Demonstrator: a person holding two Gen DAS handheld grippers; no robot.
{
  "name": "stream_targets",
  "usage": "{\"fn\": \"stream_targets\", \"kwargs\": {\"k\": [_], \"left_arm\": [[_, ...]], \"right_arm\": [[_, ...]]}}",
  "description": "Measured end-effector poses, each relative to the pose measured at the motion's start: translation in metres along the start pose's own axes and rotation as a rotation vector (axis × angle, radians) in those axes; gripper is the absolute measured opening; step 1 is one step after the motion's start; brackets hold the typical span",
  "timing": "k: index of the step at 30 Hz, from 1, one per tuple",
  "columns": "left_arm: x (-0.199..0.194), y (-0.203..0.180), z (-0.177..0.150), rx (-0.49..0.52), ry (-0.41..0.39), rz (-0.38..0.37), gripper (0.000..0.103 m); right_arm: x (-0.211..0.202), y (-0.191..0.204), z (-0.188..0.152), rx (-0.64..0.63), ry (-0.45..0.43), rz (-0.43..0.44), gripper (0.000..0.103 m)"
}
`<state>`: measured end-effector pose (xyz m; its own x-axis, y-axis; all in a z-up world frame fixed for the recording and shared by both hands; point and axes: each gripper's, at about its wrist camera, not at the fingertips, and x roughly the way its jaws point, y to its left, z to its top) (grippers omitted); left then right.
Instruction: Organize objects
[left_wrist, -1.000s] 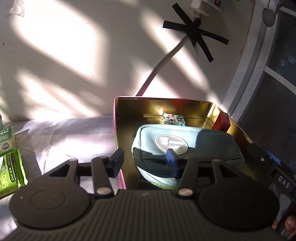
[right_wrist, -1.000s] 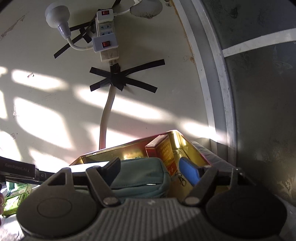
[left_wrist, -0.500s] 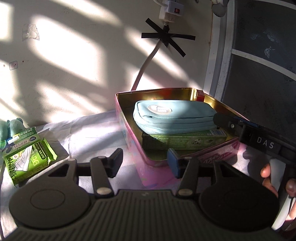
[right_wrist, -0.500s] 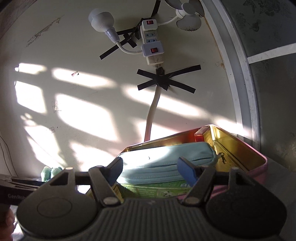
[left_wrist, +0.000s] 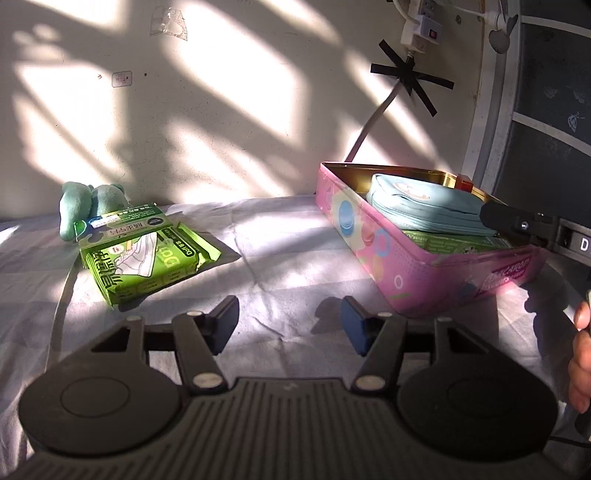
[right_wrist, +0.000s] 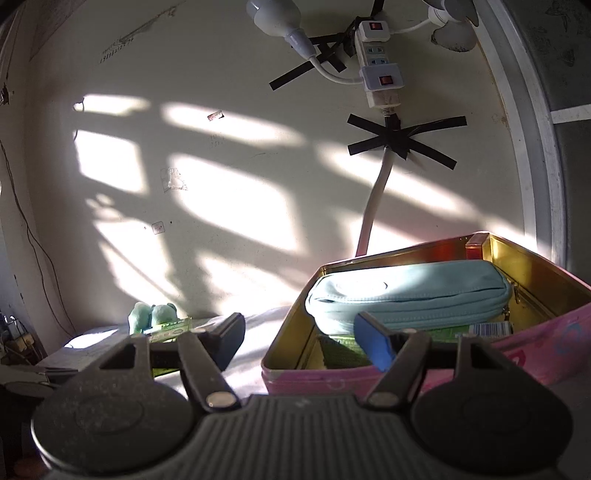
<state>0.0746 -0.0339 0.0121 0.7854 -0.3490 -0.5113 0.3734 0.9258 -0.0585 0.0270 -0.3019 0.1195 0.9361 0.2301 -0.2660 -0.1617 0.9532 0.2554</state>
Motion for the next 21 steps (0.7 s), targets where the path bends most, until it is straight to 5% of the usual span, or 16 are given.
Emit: {"fn": "stream_targets", "kwargs": {"k": [8, 21], "left_arm": [[0.002, 0.054, -0.017, -0.099, 0.007, 0.109, 0.063], [-0.007, 0.026, -0.029, 0.005, -0.085, -0.091, 0.072]], "right_arm": [[0.015, 0.045, -0.021, -0.101, 0.05, 0.078, 0.068], [0.011, 0.042, -0.028, -0.086, -0.028, -0.025, 0.07]]}}
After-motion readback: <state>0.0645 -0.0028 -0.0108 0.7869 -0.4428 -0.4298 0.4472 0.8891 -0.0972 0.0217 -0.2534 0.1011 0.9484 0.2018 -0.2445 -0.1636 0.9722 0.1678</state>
